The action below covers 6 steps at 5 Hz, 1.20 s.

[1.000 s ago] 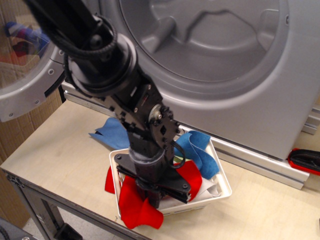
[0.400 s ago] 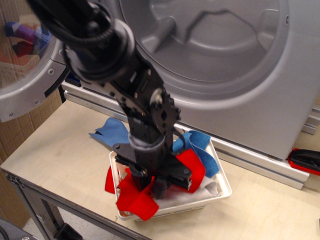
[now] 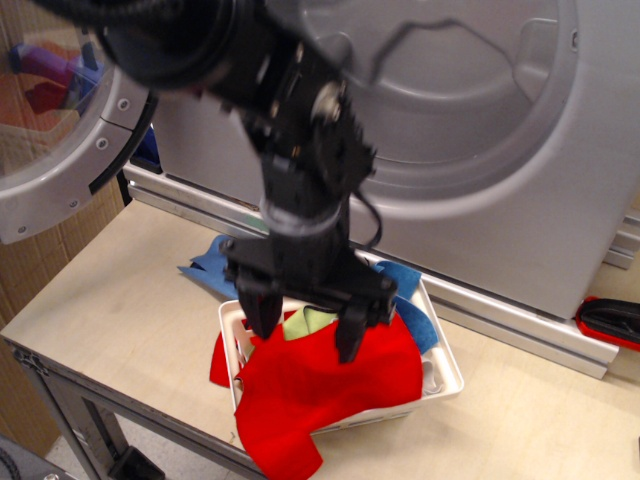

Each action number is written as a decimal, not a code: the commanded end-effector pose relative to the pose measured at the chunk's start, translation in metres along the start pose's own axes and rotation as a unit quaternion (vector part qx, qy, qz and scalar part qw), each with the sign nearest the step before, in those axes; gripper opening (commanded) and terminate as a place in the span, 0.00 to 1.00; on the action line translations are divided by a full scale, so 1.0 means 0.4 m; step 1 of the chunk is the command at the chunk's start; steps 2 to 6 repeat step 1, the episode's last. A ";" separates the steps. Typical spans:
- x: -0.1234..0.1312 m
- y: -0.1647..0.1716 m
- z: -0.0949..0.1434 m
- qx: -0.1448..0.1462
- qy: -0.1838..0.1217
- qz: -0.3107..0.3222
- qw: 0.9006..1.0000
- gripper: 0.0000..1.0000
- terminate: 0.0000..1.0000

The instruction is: Take clothes out of laundry machine

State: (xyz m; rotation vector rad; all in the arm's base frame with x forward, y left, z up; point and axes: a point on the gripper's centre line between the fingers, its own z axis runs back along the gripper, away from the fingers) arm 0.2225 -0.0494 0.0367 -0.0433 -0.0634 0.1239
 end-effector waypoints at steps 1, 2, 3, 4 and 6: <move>0.041 -0.019 0.056 -0.007 -0.020 -0.002 1.000 1.00 1.00; 0.041 -0.019 0.056 -0.007 -0.020 -0.002 1.000 1.00 1.00; 0.041 -0.019 0.056 -0.007 -0.020 -0.002 1.000 1.00 1.00; 0.041 -0.019 0.056 -0.007 -0.020 -0.002 1.000 1.00 1.00; 0.041 -0.019 0.056 -0.007 -0.020 -0.002 1.000 1.00 1.00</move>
